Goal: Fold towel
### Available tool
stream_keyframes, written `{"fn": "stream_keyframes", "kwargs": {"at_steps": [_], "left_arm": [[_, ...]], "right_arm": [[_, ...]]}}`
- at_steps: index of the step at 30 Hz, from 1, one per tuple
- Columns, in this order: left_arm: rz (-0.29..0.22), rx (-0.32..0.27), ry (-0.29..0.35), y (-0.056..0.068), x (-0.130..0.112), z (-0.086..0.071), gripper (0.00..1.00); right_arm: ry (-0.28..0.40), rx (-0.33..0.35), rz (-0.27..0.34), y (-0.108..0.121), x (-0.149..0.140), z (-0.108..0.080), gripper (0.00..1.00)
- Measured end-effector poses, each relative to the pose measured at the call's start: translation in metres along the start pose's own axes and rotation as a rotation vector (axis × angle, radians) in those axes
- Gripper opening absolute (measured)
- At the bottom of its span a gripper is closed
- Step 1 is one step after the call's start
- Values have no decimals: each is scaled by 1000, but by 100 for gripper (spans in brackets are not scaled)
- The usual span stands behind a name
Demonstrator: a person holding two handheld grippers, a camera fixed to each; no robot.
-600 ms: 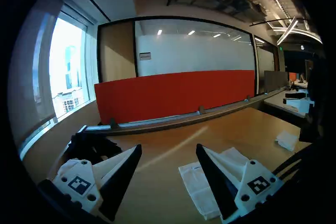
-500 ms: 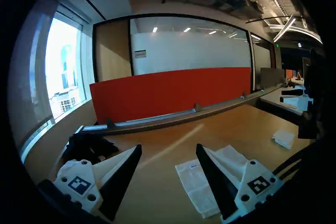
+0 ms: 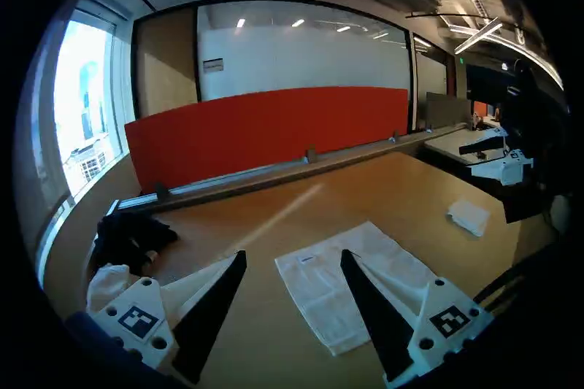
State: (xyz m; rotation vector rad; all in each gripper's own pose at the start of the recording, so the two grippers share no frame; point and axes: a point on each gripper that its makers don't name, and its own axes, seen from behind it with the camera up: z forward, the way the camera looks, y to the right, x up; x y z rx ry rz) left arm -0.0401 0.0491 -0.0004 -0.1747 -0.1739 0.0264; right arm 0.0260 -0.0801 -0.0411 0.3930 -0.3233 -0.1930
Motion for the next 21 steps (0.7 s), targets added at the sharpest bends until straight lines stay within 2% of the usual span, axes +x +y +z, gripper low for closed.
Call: {"fn": "stream_keyframes", "kwargs": {"at_steps": [8, 14, 21], "left_arm": [[36, -82, -92, 25, -34, 6, 96], [57, -127, -155, 40, -64, 15, 96], [76, -150, -224, 48, -102, 26, 96]], "right_arm": [[-109, 97, -53, -24, -39, 7, 100], [-164, 137, -70, -37, -69, 14, 100], [-217, 160, -84, -45, -104, 21, 100]]}}
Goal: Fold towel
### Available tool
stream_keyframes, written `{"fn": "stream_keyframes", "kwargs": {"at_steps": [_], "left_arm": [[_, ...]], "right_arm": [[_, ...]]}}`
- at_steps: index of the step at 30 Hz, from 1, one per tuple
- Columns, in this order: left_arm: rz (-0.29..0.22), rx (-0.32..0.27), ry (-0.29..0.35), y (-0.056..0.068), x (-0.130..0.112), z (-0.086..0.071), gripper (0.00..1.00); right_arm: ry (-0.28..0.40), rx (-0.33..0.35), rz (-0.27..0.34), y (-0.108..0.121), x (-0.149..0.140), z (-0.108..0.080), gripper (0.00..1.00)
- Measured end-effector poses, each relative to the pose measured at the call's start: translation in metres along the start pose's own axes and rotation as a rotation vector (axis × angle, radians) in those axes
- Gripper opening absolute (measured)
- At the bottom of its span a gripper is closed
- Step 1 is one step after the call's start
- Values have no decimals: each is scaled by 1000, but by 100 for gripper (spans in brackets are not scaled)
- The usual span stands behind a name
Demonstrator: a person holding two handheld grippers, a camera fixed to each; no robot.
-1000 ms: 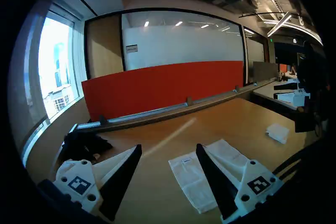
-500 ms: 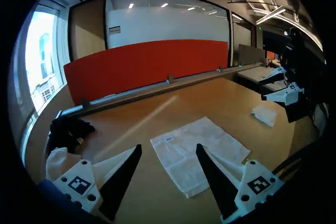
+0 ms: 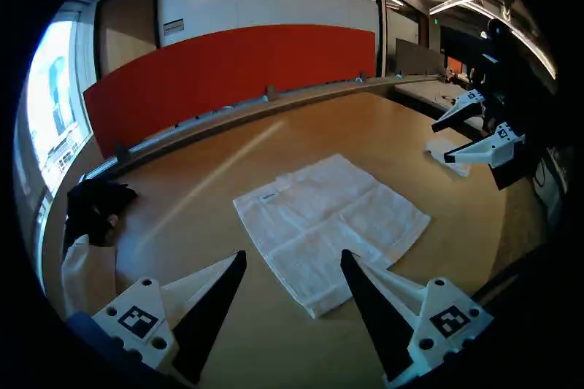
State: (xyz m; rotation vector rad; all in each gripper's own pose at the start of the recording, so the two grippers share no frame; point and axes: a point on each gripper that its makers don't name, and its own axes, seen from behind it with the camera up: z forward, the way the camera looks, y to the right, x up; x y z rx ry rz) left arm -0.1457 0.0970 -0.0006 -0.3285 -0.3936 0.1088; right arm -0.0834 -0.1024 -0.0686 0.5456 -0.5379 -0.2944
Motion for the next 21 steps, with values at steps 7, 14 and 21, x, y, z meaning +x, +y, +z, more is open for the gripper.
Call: {"fn": "stream_keyframes", "kwargs": {"at_steps": [7, 14, 21], "left_arm": [[19, -23, -58, 9, -33, 17, 96], [21, -48, -113, 17, -64, 33, 96], [25, -56, -158, 19, -88, 47, 96]], "right_arm": [[-34, 12, -12, -7, -26, 15, 100], [-71, 22, -16, -13, -52, 27, 100], [-121, 40, -35, -21, -80, 37, 100]]}}
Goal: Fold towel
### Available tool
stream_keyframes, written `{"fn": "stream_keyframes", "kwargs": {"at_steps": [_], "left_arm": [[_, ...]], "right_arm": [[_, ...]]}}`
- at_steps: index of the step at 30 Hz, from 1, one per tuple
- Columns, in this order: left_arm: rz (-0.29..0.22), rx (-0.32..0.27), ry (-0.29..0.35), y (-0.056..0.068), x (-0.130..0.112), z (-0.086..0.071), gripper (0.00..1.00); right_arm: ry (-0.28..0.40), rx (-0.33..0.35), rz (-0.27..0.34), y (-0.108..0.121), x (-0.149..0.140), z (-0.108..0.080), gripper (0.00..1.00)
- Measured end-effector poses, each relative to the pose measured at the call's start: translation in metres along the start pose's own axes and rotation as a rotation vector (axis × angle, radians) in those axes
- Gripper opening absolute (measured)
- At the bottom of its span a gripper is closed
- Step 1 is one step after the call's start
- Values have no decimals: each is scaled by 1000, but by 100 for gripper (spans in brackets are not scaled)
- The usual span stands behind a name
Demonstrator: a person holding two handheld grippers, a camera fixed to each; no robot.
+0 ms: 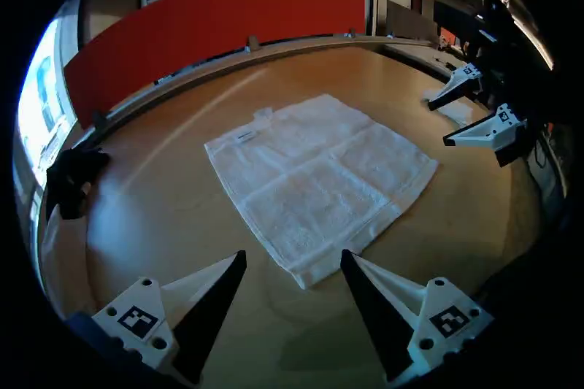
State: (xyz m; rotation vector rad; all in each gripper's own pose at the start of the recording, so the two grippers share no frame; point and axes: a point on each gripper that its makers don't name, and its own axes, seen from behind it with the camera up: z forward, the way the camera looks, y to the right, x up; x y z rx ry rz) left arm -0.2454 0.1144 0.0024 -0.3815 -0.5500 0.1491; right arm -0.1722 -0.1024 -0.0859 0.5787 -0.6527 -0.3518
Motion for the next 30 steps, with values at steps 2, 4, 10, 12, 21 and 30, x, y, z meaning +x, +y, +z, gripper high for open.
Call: {"fn": "stream_keyframes", "kwargs": {"at_steps": [2, 4, 10, 12, 21, 30], "left_arm": [[-2, -3, -11, 1, -4, 4, 96], [-5, -6, -21, 1, -8, 8, 96], [-8, -16, -58, 5, -22, 17, 96], [-9, -17, -70, 6, -26, 20, 96], [-22, -32, -108, 13, -38, 25, 95], [-33, -25, -122, 15, -39, 28, 75]], "right_arm": [[-11, 8, 1, -3, -6, 3, 99], [-21, 14, 3, -5, -12, 6, 99], [-55, 27, 7, -10, -29, 14, 98], [-68, 30, 7, -11, -35, 16, 96], [-112, 51, 15, -15, -56, 24, 83], [-120, 84, 40, -24, -61, 25, 61]]}}
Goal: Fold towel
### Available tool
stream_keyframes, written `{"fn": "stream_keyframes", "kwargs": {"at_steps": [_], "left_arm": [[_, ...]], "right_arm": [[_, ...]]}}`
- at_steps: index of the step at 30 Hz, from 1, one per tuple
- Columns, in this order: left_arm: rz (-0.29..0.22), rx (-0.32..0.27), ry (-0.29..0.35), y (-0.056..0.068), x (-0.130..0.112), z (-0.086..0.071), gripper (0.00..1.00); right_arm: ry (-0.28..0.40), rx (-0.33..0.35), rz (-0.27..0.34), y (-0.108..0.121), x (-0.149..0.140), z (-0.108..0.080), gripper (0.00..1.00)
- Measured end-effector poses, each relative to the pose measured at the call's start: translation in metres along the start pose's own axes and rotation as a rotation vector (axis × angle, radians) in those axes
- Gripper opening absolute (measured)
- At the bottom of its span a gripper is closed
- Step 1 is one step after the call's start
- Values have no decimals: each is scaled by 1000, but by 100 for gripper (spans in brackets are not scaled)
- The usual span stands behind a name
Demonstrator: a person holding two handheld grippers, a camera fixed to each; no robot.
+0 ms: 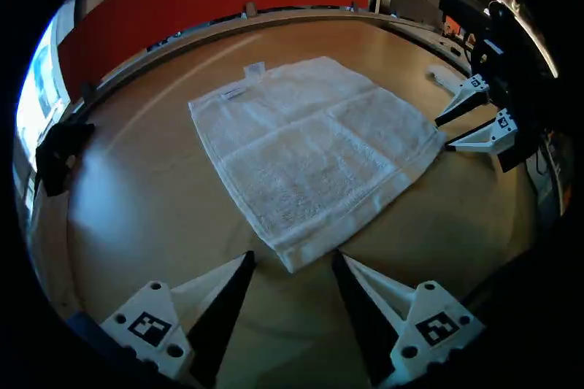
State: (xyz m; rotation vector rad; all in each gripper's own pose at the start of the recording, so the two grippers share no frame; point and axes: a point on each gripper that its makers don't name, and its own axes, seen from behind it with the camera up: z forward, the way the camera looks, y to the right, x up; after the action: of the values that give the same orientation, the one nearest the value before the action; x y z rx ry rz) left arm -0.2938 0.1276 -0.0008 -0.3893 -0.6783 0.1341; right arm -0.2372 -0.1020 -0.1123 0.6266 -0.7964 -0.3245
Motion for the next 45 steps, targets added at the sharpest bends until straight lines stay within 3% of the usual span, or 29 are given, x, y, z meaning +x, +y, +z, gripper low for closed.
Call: {"fn": "stream_keyframes", "kwargs": {"at_steps": [8, 14, 18, 24, 35, 45], "left_arm": [[-11, 15, -16, 0, 1, -1, 66], [-35, 31, -22, -4, 1, -2, 48], [-42, 41, -28, -6, 1, -1, 27], [-56, 54, -27, -5, 1, -2, 12], [-128, 56, -24, -6, 2, -3, 9], [-148, 40, -21, 1, 3, -13, 9]], "right_arm": [[12, 24, 4, -8, 0, 0, 38], [14, 24, 4, -7, 1, 0, 22], [12, 24, 1, -7, 2, 1, 20], [11, 25, -2, -8, 2, 1, 18], [7, 28, -5, -10, 3, -1, 15], [30, 22, -3, -6, 14, -11, 14]]}}
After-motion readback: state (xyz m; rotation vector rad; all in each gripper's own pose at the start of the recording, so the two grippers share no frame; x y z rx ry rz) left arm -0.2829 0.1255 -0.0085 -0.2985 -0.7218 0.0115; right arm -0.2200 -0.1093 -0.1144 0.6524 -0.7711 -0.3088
